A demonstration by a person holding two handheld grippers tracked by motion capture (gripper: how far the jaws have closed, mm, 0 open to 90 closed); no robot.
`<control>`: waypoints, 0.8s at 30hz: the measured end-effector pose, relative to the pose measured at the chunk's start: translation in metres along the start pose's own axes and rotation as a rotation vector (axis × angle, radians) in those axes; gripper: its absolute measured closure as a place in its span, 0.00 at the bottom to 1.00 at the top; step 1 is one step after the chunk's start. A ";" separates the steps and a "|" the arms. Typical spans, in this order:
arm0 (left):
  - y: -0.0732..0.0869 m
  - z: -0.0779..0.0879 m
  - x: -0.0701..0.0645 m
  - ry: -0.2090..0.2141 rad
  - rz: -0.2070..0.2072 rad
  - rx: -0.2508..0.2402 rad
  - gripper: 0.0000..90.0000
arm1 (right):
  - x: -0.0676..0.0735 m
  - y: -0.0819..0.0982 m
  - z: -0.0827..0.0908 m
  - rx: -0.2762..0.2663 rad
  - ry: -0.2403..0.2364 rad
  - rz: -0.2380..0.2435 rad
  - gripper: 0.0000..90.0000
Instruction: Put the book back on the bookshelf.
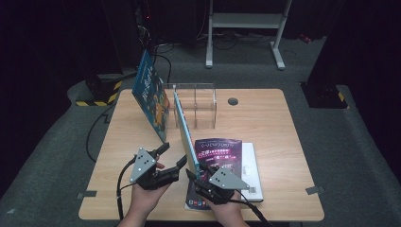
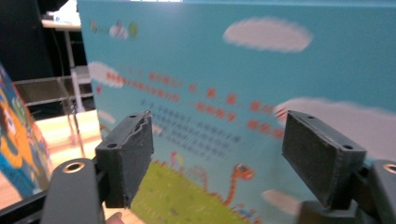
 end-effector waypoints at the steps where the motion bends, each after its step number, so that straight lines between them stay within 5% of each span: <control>1: -0.003 0.002 -0.002 0.006 -0.004 -0.004 0.26 | 0.000 0.000 0.000 -0.001 0.000 -0.001 0.63; 12: -0.020 0.019 -0.027 0.085 -0.038 -0.065 0.16 | -0.002 0.001 -0.004 -0.009 0.001 -0.013 0.62; 24: -0.015 0.005 -0.048 0.081 -0.041 -0.010 0.16 | 0.002 0.001 -0.007 -0.013 -0.001 -0.012 0.62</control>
Point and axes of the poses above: each handheld gripper's, and its own axes: z roughly backward along the jaws, y roughly out of its underside, x roughly to its left, the point moved 1 cm from there along -z, roughly forward along the jaws, and after that the axes turned 2 degrees about y, right-handed, at the moved point
